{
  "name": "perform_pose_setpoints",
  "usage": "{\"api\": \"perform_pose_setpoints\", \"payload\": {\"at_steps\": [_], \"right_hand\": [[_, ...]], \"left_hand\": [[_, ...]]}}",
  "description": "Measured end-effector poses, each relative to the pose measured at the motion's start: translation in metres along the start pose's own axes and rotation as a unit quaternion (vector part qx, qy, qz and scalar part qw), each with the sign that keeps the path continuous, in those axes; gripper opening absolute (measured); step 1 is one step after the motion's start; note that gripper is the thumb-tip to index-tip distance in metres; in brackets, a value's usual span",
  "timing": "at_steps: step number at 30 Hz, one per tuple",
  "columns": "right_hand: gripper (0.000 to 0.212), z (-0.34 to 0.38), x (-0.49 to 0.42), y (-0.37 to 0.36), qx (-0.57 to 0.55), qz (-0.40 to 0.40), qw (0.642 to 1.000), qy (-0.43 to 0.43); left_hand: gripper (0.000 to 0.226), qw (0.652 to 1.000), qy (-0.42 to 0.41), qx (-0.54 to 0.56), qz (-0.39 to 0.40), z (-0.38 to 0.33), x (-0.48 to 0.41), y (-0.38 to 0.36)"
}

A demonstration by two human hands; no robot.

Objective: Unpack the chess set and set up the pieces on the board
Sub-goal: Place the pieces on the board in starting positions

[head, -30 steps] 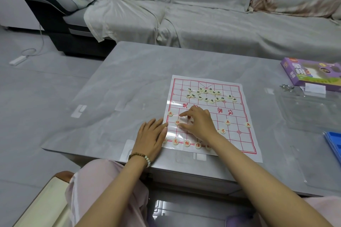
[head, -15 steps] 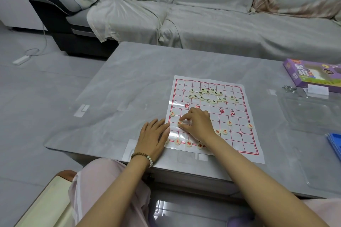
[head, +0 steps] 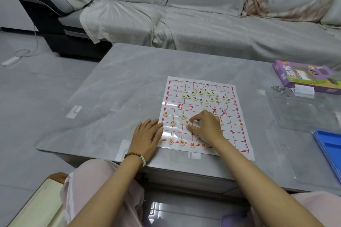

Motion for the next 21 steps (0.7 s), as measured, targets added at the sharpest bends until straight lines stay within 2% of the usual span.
{"api": "perform_pose_setpoints", "payload": {"at_steps": [6, 11, 18, 21], "right_hand": [[0.027, 0.007, -0.001, -0.001, -0.007, -0.028, 1.000, 0.010], [0.022, -0.002, 0.013, 0.017, -0.042, -0.088, 0.995, 0.023], [0.034, 0.009, 0.010, 0.007, -0.024, -0.032, 0.998, 0.055], [0.031, 0.014, 0.007, -0.001, -0.021, -0.023, 0.997, 0.065]], "left_hand": [[0.088, 0.997, -0.005, 0.051, -0.055, -0.018, 0.007, 0.011], [0.087, 0.997, -0.031, 0.045, -0.049, -0.055, 0.010, 0.001], [0.099, 0.999, -0.013, 0.005, -0.031, -0.063, 0.012, -0.018], [0.099, 0.999, -0.006, 0.008, -0.039, -0.056, 0.016, -0.011]]}}
Point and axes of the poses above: each hand's wrist, its own x-axis away from the middle knuckle, its own y-axis out of the back of the hand, z = x × y, the point moved 7 cm from there along -x, towards the middle knuckle, and after that the axes turned 11 degrees about y, right-handed, at the moved point
